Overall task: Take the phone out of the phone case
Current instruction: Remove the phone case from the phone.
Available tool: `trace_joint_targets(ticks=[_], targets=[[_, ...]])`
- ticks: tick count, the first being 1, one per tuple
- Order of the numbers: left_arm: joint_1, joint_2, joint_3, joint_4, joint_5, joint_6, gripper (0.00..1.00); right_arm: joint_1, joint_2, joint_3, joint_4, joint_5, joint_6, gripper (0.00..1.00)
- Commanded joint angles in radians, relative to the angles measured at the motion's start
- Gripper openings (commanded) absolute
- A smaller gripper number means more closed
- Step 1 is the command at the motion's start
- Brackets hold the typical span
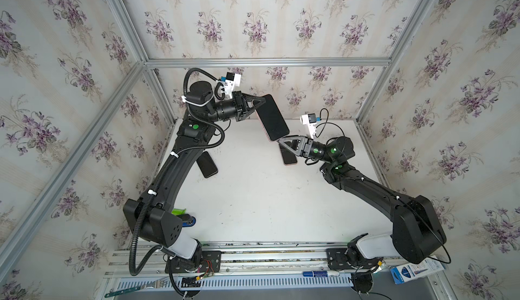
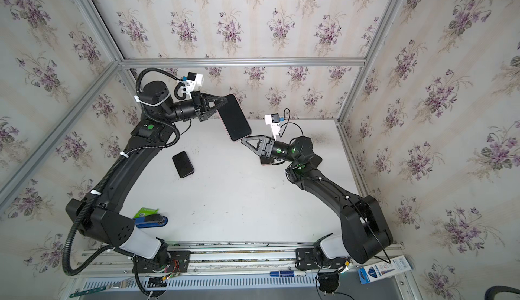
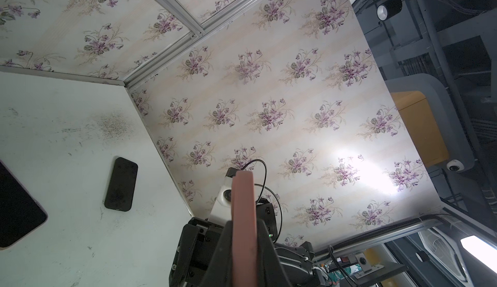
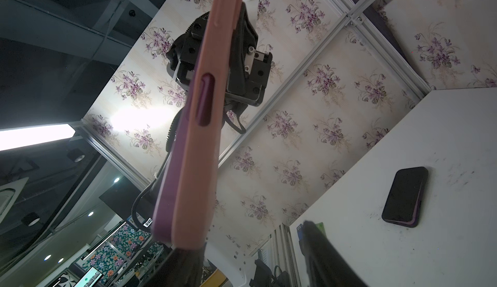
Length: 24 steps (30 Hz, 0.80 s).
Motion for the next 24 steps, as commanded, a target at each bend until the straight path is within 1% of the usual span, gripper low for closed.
trace_joint_targets(ticks=[1, 13, 17, 24], targets=[[-0.004, -0.012, -0.011, 0.031, 0.074, -0.001, 0.0, -0.002, -0.001, 0.012, 0.039, 0.062, 0.025, 0.59], [-0.009, -0.049, -0.064, 0.033, 0.089, 0.061, 0.0, -0.002, 0.034, 0.03, 0.047, 0.089, 0.07, 0.6], [-0.009, -0.052, -0.08, 0.033, 0.088, 0.072, 0.0, -0.002, 0.045, 0.023, 0.092, 0.108, 0.105, 0.6], [-0.011, -0.055, -0.105, 0.032, 0.083, 0.086, 0.0, -0.002, 0.051, 0.024, 0.09, 0.103, 0.124, 0.61]])
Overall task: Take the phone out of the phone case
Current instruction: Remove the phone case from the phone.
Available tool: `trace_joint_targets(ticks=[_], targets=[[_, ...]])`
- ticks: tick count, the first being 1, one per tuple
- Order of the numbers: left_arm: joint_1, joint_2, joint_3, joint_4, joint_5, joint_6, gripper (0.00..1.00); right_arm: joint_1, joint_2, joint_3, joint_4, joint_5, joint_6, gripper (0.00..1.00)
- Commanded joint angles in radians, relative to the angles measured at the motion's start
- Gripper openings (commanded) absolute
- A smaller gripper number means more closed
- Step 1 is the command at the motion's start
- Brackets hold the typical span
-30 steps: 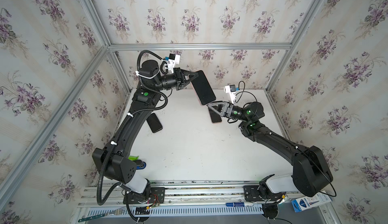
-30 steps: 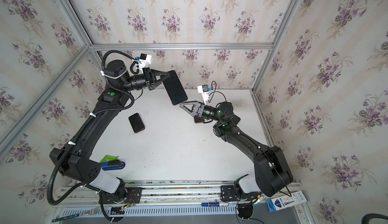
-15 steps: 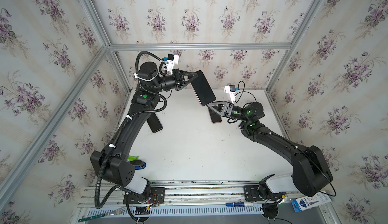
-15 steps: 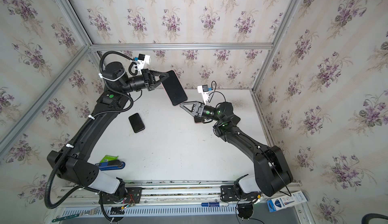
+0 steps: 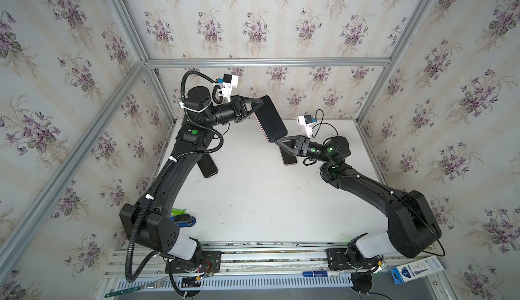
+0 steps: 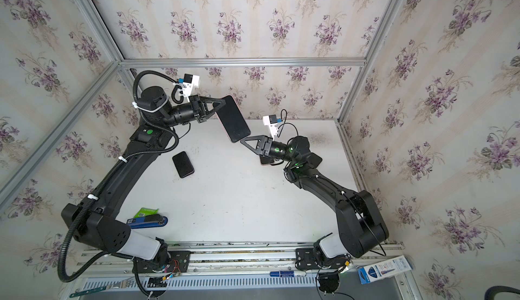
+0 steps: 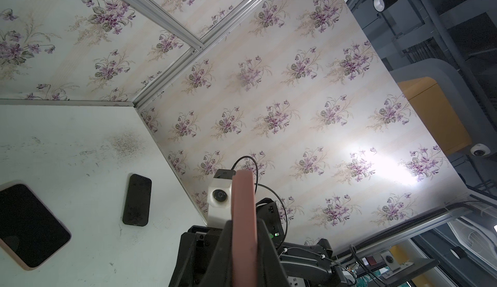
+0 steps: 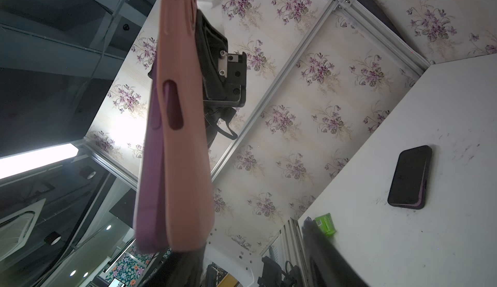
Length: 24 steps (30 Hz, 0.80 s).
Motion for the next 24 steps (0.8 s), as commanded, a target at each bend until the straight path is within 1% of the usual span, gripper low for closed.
trace_joint_targets(ticks=[1, 4, 8, 12, 16, 18, 20, 21, 24], targets=[[-0.009, -0.004, -0.006, -0.04, 0.121, 0.005, 0.0, -0.004, 0.002, 0.02, 0.09, 0.108, 0.047, 0.62], [-0.01, -0.003, -0.004, -0.04, 0.119, 0.006, 0.0, -0.004, 0.01, 0.021, 0.117, 0.117, 0.075, 0.63], [-0.01, -0.001, -0.001, -0.04, 0.121, 0.012, 0.0, -0.004, 0.026, 0.035, 0.083, 0.112, 0.09, 0.63], [-0.01, 0.005, -0.001, -0.04, 0.117, 0.011, 0.0, -0.004, 0.043, 0.027, 0.175, 0.141, 0.154, 0.65], [-0.009, 0.015, 0.0, -0.04, 0.114, 0.0, 0.0, -0.004, 0.042, 0.018, 0.205, 0.17, 0.165, 0.64], [-0.009, 0.021, 0.003, -0.04, 0.115, -0.006, 0.0, -0.004, 0.042, 0.021, 0.199, 0.175, 0.165, 0.6], [-0.009, 0.026, 0.003, -0.04, 0.114, -0.017, 0.0, -0.004, 0.046, 0.02, 0.219, 0.18, 0.169, 0.47], [-0.008, 0.028, 0.003, -0.04, 0.114, -0.025, 0.0, -0.004, 0.047, 0.018, 0.224, 0.187, 0.173, 0.43], [-0.009, 0.038, 0.014, -0.04, 0.111, -0.05, 0.0, -0.004, 0.052, 0.025, 0.211, 0.18, 0.17, 0.38]])
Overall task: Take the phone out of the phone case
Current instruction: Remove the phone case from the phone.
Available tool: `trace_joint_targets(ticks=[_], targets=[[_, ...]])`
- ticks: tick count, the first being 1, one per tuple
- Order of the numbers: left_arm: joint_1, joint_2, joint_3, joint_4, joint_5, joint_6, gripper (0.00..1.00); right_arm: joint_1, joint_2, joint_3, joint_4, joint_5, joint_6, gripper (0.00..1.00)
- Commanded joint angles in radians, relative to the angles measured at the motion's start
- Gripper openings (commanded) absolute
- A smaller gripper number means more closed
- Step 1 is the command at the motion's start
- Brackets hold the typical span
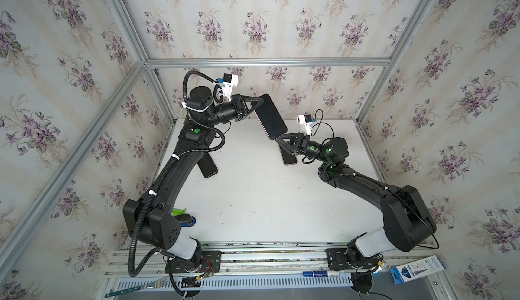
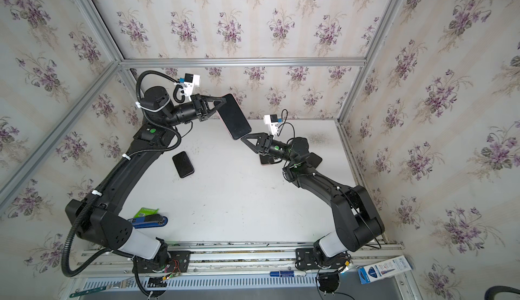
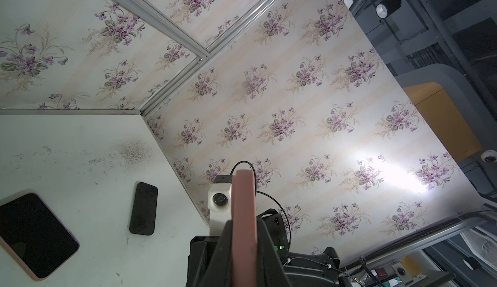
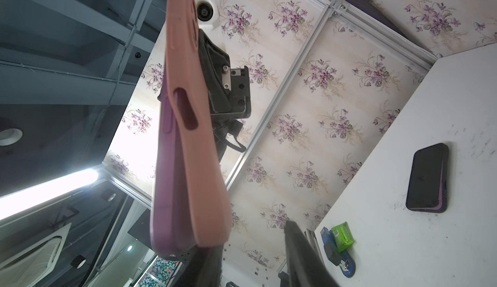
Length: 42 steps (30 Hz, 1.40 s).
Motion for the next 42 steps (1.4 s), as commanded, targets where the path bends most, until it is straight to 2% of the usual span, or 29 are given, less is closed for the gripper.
trace_joint_targets(ticks=[1, 2, 9, 16, 24, 33, 39, 42], targets=[[-0.01, 0.009, 0.012, -0.069, 0.144, -0.057, 0.0, -0.002, 0.001, 0.023, 0.106, 0.138, 0.023, 0.33], [-0.009, 0.011, 0.013, -0.07, 0.144, -0.064, 0.0, -0.002, 0.0, 0.02, 0.117, 0.144, 0.022, 0.3], [-0.01, 0.019, -0.004, -0.069, 0.138, -0.102, 0.0, -0.002, -0.024, 0.024, 0.057, 0.195, -0.024, 0.29], [-0.019, 0.009, -0.031, -0.078, 0.131, -0.081, 0.0, -0.002, -0.02, 0.05, 0.021, 0.238, -0.024, 0.3], [-0.034, 0.003, -0.04, -0.096, 0.126, -0.049, 0.0, 0.0, -0.012, 0.06, 0.006, 0.289, -0.02, 0.26], [-0.037, 0.01, -0.054, -0.099, 0.106, -0.097, 0.0, 0.003, 0.036, 0.068, 0.165, 0.275, 0.038, 0.18], [-0.03, 0.015, -0.046, -0.104, 0.094, -0.127, 0.0, 0.003, 0.044, 0.06, 0.193, 0.254, 0.062, 0.26], [-0.025, 0.027, -0.02, -0.104, 0.095, -0.136, 0.0, 0.003, 0.025, 0.024, 0.172, 0.247, 0.06, 0.24]])
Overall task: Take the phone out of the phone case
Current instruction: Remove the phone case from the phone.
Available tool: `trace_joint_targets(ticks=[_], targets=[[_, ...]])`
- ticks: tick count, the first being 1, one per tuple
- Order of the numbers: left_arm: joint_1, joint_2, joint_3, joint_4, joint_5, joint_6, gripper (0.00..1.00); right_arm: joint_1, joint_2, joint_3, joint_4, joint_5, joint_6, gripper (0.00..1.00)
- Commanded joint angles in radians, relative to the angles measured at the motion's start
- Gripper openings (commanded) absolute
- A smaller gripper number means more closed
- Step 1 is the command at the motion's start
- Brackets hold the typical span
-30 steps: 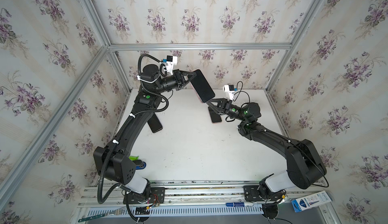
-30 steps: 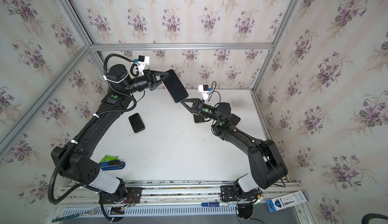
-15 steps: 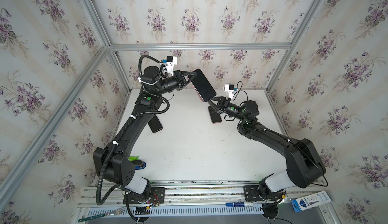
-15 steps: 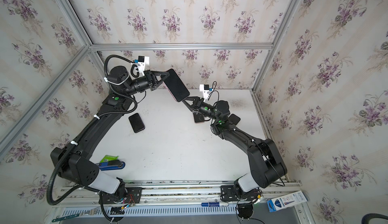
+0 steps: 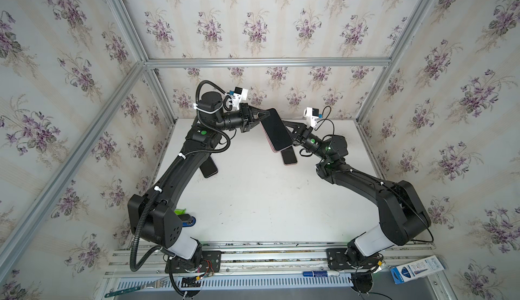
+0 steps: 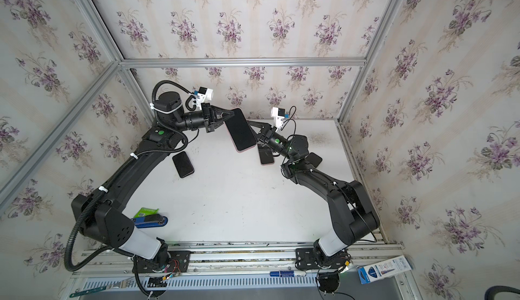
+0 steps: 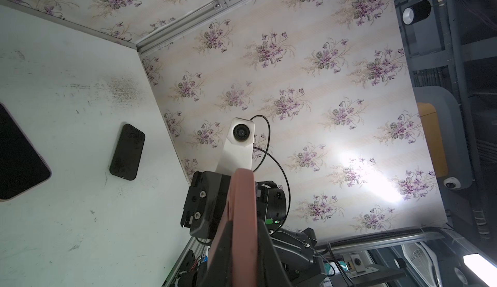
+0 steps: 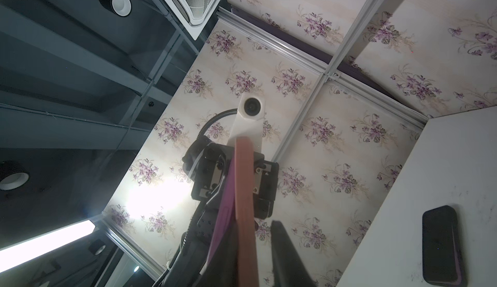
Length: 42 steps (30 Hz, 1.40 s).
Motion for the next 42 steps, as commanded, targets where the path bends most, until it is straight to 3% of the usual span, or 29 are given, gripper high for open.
trace_joint_targets(ticks=[1, 21, 25, 32, 42], targets=[[0.007, 0.011, 0.026, -0.002, 0.023, -0.031, 0.0, 0.0, -0.021, -0.023, 0.084, 0.017, 0.015, 0.23], [0.023, 0.096, 0.15, -0.002, 0.067, 0.031, 0.0, 0.002, -0.096, -0.135, 0.016, -0.075, 0.054, 0.18], [0.023, 0.101, 0.141, -0.002, 0.084, 0.058, 0.0, 0.002, -0.106, -0.165, 0.009, -0.068, 0.055, 0.12], [0.021, 0.102, 0.012, -0.002, 0.085, 0.142, 0.0, 0.002, -0.11, -0.213, -0.021, -0.061, 0.049, 0.0], [0.003, 0.161, -0.31, 0.003, 0.023, 0.351, 0.01, 0.072, -0.066, -0.358, -0.248, -0.035, -0.107, 0.0]])
